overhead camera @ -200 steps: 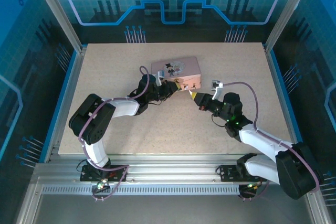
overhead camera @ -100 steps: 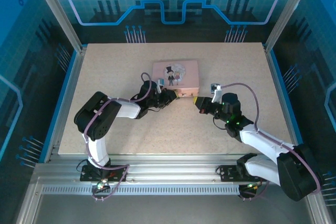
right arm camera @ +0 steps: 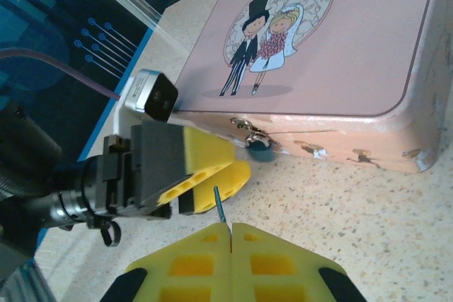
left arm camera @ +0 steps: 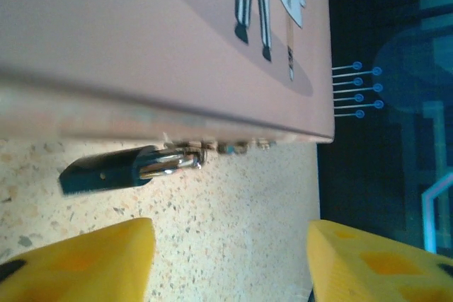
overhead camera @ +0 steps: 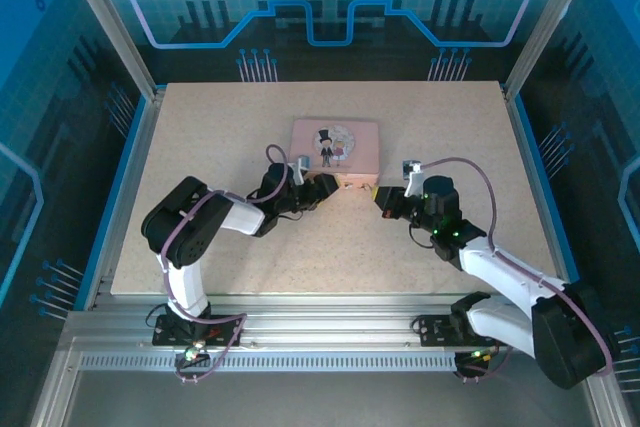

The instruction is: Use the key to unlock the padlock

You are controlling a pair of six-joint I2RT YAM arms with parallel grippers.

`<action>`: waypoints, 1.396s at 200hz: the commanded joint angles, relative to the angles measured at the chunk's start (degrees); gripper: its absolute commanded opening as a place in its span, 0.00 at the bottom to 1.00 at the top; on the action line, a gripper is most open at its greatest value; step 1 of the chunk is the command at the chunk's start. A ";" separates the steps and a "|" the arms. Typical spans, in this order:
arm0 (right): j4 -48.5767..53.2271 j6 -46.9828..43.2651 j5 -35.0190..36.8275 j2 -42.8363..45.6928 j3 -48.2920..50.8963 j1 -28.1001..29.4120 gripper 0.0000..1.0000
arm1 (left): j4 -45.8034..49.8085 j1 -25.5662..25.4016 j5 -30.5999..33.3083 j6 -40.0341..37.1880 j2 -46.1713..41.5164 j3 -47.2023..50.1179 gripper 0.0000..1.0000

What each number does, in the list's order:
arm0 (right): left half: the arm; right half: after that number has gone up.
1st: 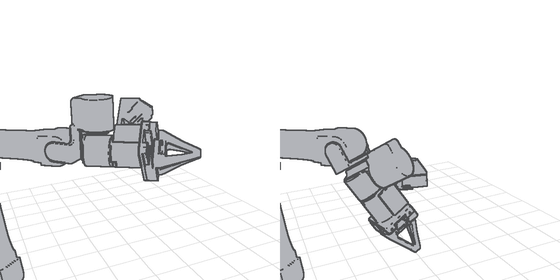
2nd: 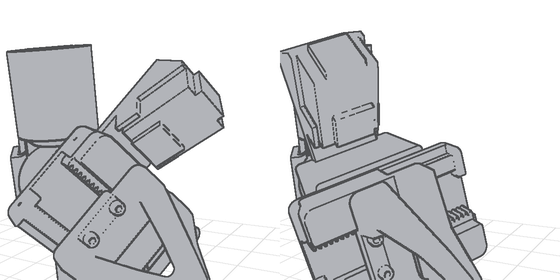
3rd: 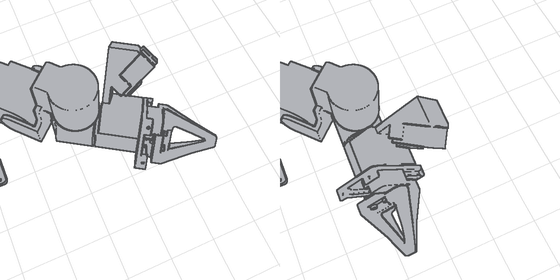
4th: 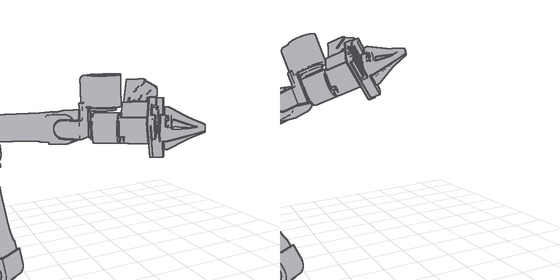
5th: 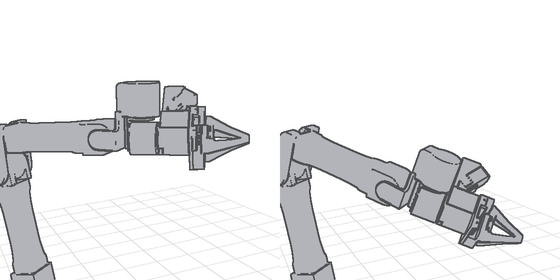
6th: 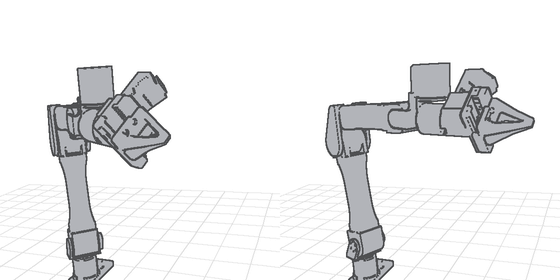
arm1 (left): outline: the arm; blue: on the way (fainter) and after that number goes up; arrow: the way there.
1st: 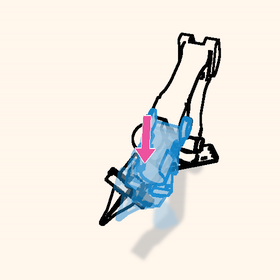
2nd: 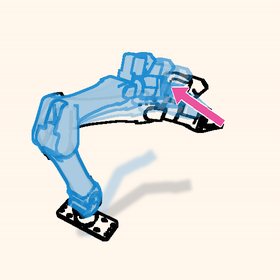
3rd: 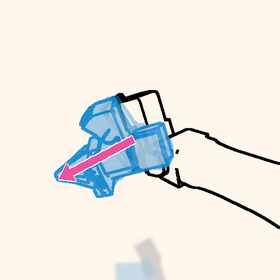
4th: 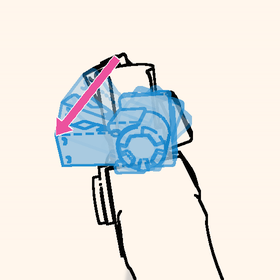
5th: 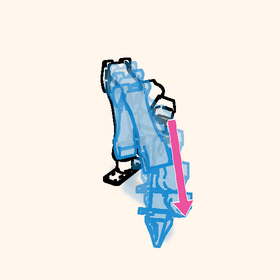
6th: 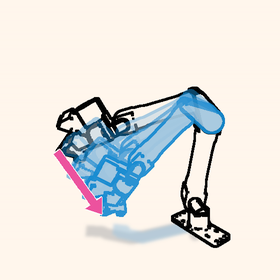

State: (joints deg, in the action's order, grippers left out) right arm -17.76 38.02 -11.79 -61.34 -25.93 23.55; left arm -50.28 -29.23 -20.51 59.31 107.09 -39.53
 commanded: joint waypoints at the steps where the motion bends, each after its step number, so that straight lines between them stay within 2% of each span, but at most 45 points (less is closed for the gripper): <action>1: 5.48 -4.83 1.71 1.45 -3.77 -0.61 0.00 | -7.33 -0.11 -1.28 6.19 -0.19 5.98 0.75; 6: 6.17 -5.47 1.98 1.55 -4.22 -0.61 0.00 | -8.63 -0.12 -1.24 6.93 -0.50 6.96 0.96; 10: 6.69 -5.98 2.13 1.64 -4.63 -0.61 0.00 | -9.62 -0.09 -1.08 7.46 -0.82 7.77 0.99; 27: 8.22 -7.79 2.56 1.83 -6.26 -0.51 0.00 | -10.80 -0.12 0.07 7.65 -3.51 10.72 0.99; 45: 8.91 -9.20 2.56 1.68 -7.77 -0.31 0.00 | -7.20 -0.11 1.53 4.83 -8.93 12.23 0.99; 84: 10.43 -12.12 2.80 0.74 -10.53 0.74 0.00 | 20.67 -0.19 8.11 -6.73 -25.49 8.24 0.99; 99: 11.55 -14.19 3.25 0.44 -11.77 1.57 0.00 | 30.88 -0.08 12.48 -8.00 -31.05 5.78 0.99; 113: 12.80 -16.74 4.72 0.21 -13.29 2.81 0.00 | 30.77 -0.10 14.21 -7.95 -35.19 6.09 0.99; 138: 14.59 -22.82 8.99 -0.12 -16.45 5.66 0.00 | 28.58 0.34 13.24 -8.01 -39.32 4.27 0.99; 173: 11.46 -34.58 21.15 -1.09 -19.68 11.16 0.00 | 45.50 0.47 14.59 -7.99 -39.71 -8.72 0.75; 189: 9.38 -41.86 29.22 -2.07 -21.56 14.74 0.00 | 47.83 0.24 14.39 -5.71 -39.15 -12.15 0.64; 229: -0.08 -57.66 38.18 -4.70 -23.10 20.63 0.00 | 50.33 -3.10 15.03 -1.74 -37.59 -19.49 0.63; 279: -7.68 -71.26 41.67 -7.19 -23.91 26.96 0.00 | 52.52 -5.73 14.84 2.35 -35.67 -25.03 0.63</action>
State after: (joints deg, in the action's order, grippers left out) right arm -18.44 -23.29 25.54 -67.33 -47.42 47.90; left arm -0.25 -34.04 -6.24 58.92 70.57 -61.58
